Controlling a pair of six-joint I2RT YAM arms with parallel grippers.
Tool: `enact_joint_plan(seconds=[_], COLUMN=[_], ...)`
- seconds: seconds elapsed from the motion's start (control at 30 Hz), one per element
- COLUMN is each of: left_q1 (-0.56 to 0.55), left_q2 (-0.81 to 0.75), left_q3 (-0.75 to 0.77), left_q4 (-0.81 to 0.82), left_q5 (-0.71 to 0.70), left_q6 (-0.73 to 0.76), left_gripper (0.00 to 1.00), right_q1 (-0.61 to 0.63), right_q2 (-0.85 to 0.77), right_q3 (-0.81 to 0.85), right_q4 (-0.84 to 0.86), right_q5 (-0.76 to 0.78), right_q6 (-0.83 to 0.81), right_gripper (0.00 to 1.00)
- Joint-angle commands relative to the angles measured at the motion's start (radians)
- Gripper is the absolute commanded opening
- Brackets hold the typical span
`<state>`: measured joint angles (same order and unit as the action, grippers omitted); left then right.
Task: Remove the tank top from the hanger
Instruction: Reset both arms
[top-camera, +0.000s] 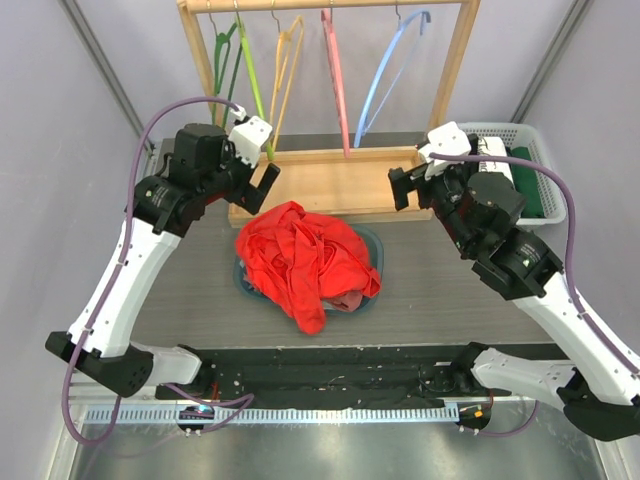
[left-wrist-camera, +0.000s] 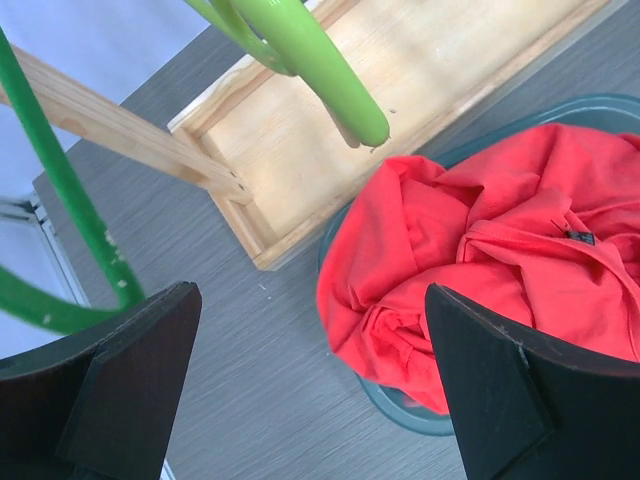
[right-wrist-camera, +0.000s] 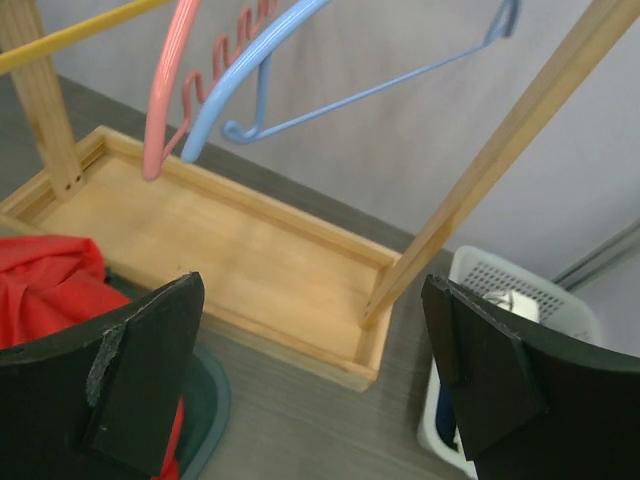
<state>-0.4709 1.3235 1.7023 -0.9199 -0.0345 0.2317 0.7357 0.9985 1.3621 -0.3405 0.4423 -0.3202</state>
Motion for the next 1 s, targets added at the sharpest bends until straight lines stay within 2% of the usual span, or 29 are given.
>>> enact_joint_plan(seconds=[0.0, 0.23, 0.47, 0.67, 0.97], left_q1=[0.003, 0.057, 0.144, 0.184, 0.267], left_q2=[-0.035, -0.082, -0.153, -0.172, -0.152], left_q3=[0.013, -0.039, -0.234, -0.314, -0.411], left_q4=[0.064, 0.058, 0.133, 0.176, 0.245], left_q5=[-0.053, 0.013, 0.031, 0.073, 0.125], left_q6=[-0.046, -0.117, -0.138, -0.152, -0.159], left_gripper=[1.0, 1.0, 1.0, 1.0, 1.0], right_q1=[0.002, 0.002, 0.002, 0.002, 0.002], right_q2=[-0.032, -0.071, 0.05, 0.091, 0.003], right_q3=[-0.009, -0.06, -0.072, -0.096, -0.187], right_q4=[-0.141, -0.19, -0.301, -0.282, -0.252], right_q5=[-0.079, -0.151, -0.013, 0.065, 0.15], right_q6=[0.196, 0.32, 0.506, 0.512, 0.51], right_gripper=[1.0, 1.0, 1.0, 1.0, 1.0])
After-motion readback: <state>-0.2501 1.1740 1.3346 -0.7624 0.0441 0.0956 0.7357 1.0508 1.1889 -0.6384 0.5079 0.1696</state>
